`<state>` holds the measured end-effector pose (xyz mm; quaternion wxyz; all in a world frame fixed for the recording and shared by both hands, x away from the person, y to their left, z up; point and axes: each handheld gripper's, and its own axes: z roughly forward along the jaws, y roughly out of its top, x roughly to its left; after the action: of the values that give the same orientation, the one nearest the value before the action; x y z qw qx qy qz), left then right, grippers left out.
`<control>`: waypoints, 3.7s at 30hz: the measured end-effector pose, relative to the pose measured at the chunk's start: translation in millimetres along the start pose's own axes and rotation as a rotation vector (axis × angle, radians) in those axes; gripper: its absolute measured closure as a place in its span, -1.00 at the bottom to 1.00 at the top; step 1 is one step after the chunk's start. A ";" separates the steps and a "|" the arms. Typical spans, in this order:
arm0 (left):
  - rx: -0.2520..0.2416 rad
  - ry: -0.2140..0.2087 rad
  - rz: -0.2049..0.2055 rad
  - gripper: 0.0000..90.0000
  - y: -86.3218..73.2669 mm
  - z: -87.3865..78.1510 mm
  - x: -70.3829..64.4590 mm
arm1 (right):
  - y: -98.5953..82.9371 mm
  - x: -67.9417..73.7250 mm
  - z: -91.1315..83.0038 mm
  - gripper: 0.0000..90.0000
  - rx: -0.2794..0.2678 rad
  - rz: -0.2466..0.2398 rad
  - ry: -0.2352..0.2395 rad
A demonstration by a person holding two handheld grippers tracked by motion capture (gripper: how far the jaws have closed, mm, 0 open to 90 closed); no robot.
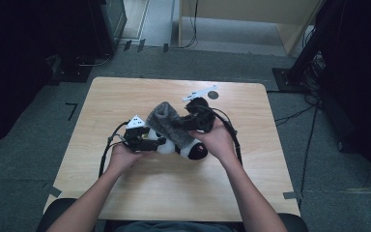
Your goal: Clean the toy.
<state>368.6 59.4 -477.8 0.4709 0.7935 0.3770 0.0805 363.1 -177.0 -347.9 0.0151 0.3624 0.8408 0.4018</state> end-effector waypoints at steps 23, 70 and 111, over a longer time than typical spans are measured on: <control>0.039 -0.079 0.013 -0.59 8.0 -7.3 10.9 | 2.6 -31.1 67.7 0.78 0.080 0.103 -0.007; 0.022 0.004 0.058 0.01 -3.1 2.9 4.4 | -13.3 -30.6 40.4 0.77 0.105 0.108 -0.066; 0.013 -0.009 0.035 -0.02 -4.3 2.5 6.9 | 5.6 6.5 21.1 0.76 -0.023 0.095 0.065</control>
<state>372.5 63.5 -484.2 0.4657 0.8035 0.3614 0.0828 368.3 -156.6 -356.6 -0.0269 0.3884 0.8181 0.4232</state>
